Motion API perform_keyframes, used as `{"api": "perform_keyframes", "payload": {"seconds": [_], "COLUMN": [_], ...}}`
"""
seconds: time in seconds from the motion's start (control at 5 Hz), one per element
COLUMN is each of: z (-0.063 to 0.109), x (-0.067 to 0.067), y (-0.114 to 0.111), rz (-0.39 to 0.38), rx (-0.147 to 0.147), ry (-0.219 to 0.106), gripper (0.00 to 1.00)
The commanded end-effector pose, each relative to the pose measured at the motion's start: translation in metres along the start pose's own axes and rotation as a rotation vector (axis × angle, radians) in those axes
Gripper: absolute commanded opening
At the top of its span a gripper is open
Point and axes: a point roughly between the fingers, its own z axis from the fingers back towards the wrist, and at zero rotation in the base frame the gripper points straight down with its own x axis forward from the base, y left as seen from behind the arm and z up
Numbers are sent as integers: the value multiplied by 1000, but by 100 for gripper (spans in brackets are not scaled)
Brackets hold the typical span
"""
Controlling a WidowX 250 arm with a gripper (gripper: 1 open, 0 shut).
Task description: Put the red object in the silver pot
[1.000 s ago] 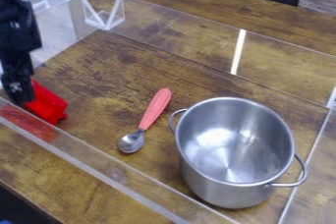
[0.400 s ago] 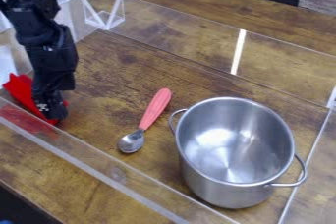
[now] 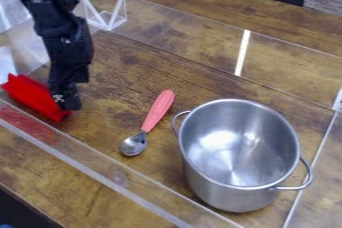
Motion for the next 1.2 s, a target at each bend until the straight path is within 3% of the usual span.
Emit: {"api": "perform_keyframes", "payload": {"seconds": [0.0, 0.2, 0.4, 0.6, 0.8, 1.0], "z": [12, 15, 21, 35, 51, 61], "x": [13, 20, 26, 21, 13, -1], "y": [14, 10, 3, 3, 6, 7], "rz": [-39, -144, -226, -259, -301, -426], "rx": [58, 67, 82, 106, 119, 122], "ry": [4, 0, -7, 10, 33, 23], "gripper": [0, 100, 100, 100, 100, 100]}}
